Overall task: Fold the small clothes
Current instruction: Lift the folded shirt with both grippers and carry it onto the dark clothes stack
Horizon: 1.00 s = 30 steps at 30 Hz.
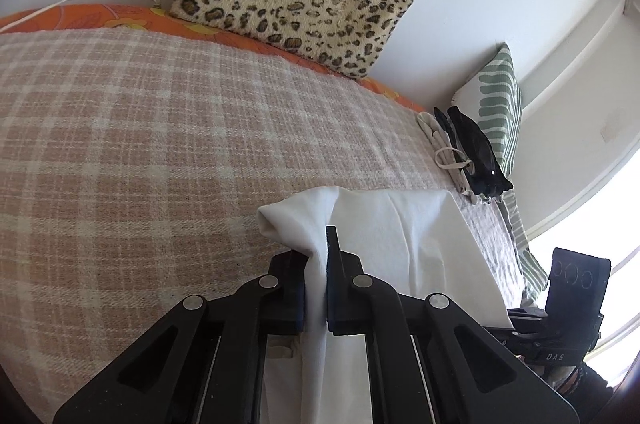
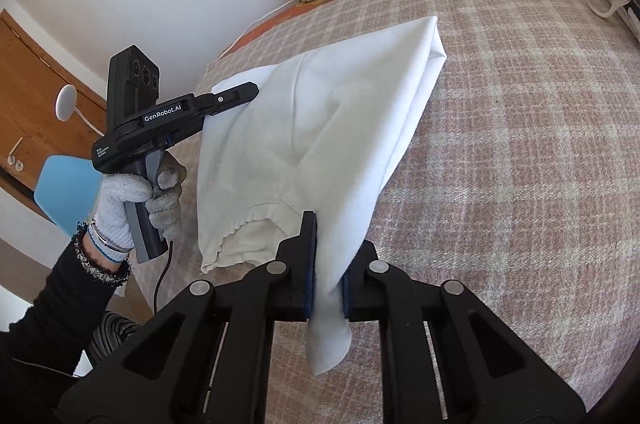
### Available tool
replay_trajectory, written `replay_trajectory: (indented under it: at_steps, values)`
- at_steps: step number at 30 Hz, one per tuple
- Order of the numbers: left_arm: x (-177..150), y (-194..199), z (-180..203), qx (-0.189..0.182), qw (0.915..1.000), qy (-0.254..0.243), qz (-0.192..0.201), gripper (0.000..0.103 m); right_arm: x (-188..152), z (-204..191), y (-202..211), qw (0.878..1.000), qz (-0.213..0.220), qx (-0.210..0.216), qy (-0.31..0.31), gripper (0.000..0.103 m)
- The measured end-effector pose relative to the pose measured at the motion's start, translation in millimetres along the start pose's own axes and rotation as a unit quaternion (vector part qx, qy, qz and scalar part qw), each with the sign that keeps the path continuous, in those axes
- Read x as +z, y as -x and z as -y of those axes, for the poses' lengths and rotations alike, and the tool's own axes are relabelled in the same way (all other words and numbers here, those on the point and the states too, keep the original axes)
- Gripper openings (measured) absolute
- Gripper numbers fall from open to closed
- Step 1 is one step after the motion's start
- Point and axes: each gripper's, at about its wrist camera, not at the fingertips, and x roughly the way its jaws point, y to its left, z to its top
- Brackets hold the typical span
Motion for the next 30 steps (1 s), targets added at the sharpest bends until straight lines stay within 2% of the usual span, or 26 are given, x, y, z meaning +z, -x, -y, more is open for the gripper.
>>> replay_trajectory:
  at_steps: [6, 16, 22, 30]
  values:
    - [0.7, 12.5, 19.7, 0.003, 0.9997, -0.018, 0.016, 0.005, 3.2, -4.6, 4.8, 1.000, 0.016, -0.004, 0.012, 0.011]
    - [1.4, 15.8, 61.2, -0.011, 0.9986, -0.034, 0.038, 0.004, 0.7, -7.5, 48.4, 0.998, 0.048, -0.032, 0.038, 0.011]
    - [3.1, 4.6, 95.4, -0.038, 0.9975, -0.035, 0.049, 0.003, -6.1, 6.3, 80.2, 0.995, 0.072, -0.054, 0.041, 0.011]
    - [12.1, -22.8, 152.1, -0.055, 0.9956, -0.063, 0.041, 0.003, -13.4, 40.5, 129.7, 0.992, 0.105, -0.067, 0.016, 0.011]
